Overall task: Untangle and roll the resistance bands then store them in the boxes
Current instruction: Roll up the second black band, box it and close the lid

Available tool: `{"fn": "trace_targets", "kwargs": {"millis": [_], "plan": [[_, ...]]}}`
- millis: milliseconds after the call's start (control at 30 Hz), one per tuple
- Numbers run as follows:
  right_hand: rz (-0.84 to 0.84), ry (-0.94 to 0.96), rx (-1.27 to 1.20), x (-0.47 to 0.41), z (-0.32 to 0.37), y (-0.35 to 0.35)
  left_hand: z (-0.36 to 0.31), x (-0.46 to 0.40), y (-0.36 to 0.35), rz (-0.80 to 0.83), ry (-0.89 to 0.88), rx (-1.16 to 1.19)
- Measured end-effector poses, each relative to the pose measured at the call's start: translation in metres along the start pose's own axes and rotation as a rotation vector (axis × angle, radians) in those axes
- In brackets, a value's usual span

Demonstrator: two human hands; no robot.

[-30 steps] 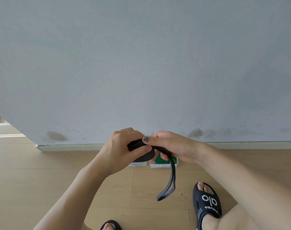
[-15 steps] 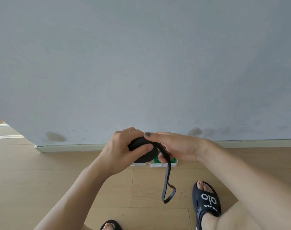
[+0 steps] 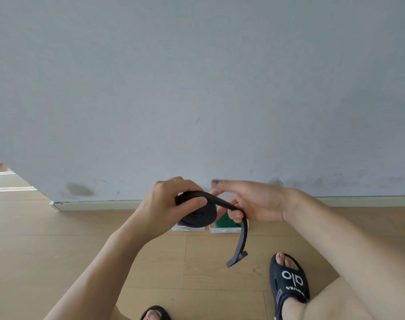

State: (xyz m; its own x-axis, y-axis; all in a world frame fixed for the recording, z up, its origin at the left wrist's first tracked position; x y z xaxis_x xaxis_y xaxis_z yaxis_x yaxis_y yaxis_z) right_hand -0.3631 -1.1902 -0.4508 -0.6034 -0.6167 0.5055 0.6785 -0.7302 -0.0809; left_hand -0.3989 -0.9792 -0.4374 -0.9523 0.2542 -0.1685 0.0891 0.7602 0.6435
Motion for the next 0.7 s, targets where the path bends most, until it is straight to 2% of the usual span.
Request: {"fn": "trace_targets", "kwargs": {"millis": [167,300,533,700], "plan": [[-0.093,0.038,-0.085,0.004,0.001,0.013,-0.002,-0.002,0.001,-0.027,0.058,0.015],[-0.102,0.05,-0.129,0.005,-0.001,0.01,-0.006,-0.003,0.002,-0.051,0.076,0.056],[0.145,0.067,-0.176,-0.002,-0.008,-0.009,-0.011,0.0,0.001,-0.161,0.149,0.183],[0.119,0.093,-0.275,-0.005,-0.006,-0.012,-0.011,0.002,0.002,-0.177,0.166,0.223]]}}
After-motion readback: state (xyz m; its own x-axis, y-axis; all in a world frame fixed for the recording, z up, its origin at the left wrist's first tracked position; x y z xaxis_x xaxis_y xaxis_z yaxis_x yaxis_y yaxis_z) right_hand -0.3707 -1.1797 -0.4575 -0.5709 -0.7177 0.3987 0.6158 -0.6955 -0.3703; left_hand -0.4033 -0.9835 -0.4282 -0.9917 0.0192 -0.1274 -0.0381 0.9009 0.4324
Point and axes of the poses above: each hand's wrist, its own x-axis away from the middle knuckle, its own y-axis out of the back of the hand, z = x × y, the point moved 2 cm from there along -x, towards the middle knuckle, and after that the axes turned 2 degrees about -z, right-handed, at the moved point
